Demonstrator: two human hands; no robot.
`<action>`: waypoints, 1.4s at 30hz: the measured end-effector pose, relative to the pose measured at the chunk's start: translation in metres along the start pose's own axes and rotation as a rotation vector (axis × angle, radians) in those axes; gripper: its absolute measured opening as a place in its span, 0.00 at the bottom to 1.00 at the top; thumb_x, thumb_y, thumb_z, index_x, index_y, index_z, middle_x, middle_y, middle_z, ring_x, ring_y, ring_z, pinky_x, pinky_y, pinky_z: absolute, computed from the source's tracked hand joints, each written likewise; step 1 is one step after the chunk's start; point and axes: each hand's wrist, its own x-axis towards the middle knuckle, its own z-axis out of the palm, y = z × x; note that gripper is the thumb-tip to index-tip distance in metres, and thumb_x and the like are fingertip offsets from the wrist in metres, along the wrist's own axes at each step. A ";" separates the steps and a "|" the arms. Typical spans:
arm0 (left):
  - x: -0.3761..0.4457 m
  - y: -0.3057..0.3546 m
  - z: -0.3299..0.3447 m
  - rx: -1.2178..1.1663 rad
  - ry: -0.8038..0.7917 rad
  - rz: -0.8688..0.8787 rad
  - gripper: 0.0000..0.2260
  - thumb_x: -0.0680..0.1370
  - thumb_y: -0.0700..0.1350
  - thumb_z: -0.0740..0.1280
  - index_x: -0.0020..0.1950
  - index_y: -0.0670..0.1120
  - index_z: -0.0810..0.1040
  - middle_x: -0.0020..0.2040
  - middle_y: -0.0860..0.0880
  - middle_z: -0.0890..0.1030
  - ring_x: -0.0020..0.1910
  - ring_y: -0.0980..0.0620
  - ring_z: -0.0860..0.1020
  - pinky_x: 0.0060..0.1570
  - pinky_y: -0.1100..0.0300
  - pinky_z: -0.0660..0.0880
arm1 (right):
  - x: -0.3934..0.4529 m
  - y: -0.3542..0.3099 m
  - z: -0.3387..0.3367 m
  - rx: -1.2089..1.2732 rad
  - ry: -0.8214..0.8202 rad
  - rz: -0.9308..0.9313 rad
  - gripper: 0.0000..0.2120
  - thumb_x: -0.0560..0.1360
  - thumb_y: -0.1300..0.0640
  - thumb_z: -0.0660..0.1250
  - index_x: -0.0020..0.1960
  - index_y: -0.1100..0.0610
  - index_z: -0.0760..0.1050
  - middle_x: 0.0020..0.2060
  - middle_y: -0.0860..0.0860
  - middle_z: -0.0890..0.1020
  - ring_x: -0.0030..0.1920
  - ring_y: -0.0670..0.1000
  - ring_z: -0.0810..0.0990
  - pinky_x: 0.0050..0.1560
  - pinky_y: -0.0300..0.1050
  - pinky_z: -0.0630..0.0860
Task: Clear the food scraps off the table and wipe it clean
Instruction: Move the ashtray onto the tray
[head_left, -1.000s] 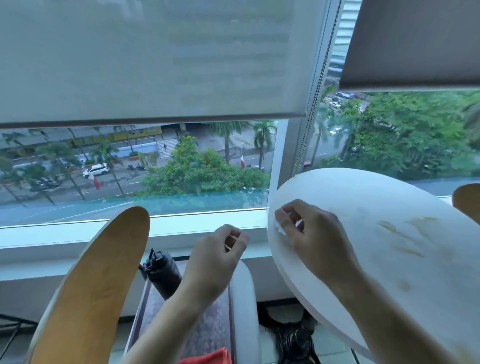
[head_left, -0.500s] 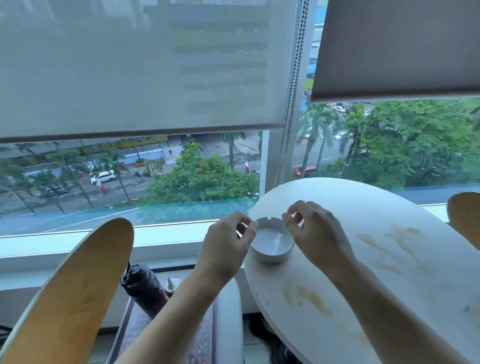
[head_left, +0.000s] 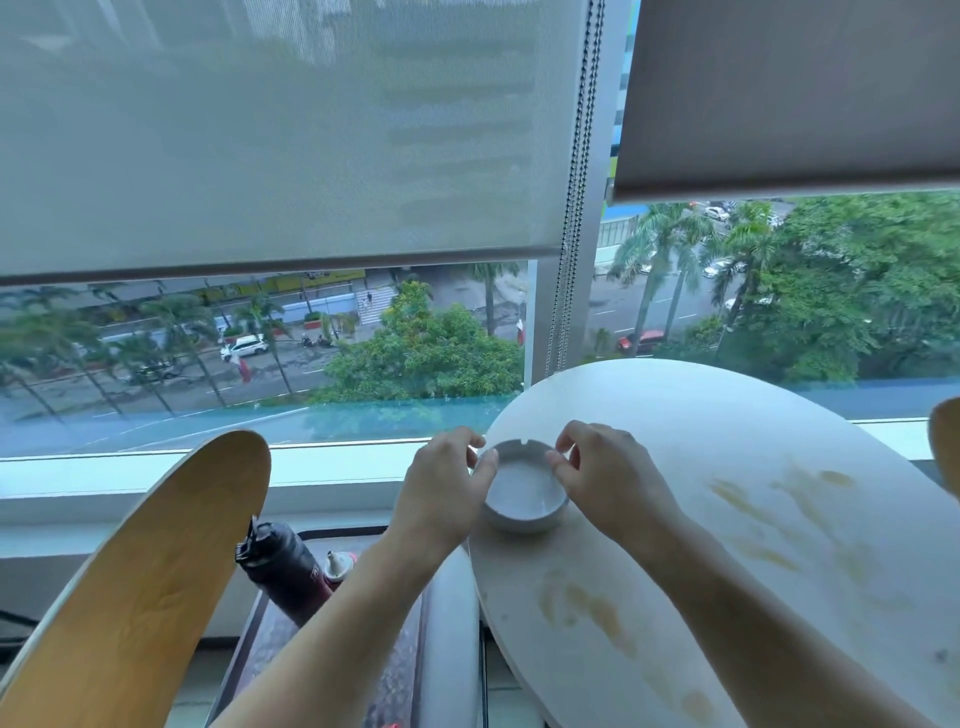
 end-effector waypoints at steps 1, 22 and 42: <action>0.000 0.000 0.001 0.006 0.005 0.000 0.09 0.80 0.51 0.67 0.53 0.46 0.81 0.44 0.50 0.82 0.42 0.51 0.78 0.45 0.57 0.72 | 0.000 0.000 0.000 0.000 -0.002 -0.002 0.10 0.79 0.48 0.65 0.51 0.54 0.79 0.45 0.53 0.83 0.48 0.56 0.79 0.43 0.45 0.65; -0.014 0.006 -0.019 -0.030 0.102 -0.016 0.08 0.81 0.50 0.66 0.51 0.48 0.83 0.42 0.52 0.84 0.41 0.52 0.80 0.45 0.56 0.75 | -0.005 -0.022 -0.012 0.002 -0.045 0.022 0.11 0.81 0.51 0.62 0.42 0.55 0.72 0.41 0.57 0.82 0.39 0.58 0.72 0.40 0.46 0.65; -0.093 -0.079 -0.092 -0.221 0.425 -0.193 0.08 0.82 0.53 0.66 0.52 0.54 0.84 0.44 0.59 0.85 0.46 0.65 0.80 0.42 0.68 0.75 | -0.043 -0.137 0.044 0.205 -0.095 -0.142 0.10 0.81 0.54 0.61 0.44 0.58 0.72 0.38 0.55 0.80 0.41 0.58 0.78 0.42 0.51 0.75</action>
